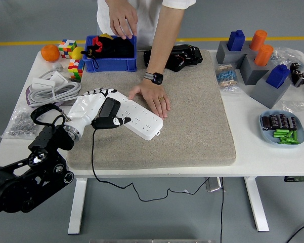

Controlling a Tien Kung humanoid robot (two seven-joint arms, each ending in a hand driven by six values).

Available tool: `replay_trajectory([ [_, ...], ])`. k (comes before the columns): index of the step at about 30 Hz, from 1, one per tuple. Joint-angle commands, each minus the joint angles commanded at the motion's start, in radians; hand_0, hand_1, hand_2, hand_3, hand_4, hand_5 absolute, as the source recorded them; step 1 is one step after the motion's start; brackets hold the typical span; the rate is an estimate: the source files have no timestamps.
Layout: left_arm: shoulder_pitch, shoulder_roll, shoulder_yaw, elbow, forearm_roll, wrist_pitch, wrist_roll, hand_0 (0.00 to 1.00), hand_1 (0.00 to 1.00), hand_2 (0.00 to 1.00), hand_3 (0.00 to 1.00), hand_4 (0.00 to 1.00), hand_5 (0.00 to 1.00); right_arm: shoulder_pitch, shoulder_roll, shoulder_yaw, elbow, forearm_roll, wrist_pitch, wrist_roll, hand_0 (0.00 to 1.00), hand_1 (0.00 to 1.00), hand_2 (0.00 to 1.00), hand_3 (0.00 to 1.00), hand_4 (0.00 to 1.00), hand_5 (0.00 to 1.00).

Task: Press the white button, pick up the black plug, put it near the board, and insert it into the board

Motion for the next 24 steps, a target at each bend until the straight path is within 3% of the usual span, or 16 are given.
replay_trajectory([
  [13,0.002,0.003,0.021,0.026,-0.009,-0.02,0.009,0.949,0.966,0.901,0.876,0.95,0.678,0.004,-0.004,-0.011,0.0,0.004,-0.002,0.003,0.643,0.602,0.65,0.623,0.664,0.396],
  [24,-0.042,-0.023,0.046,0.061,-0.019,-0.029,0.011,0.932,0.957,0.887,0.85,0.921,0.661,0.005,-0.004,-0.018,0.0,0.008,-0.003,0.004,0.643,0.601,0.65,0.623,0.663,0.394],
])
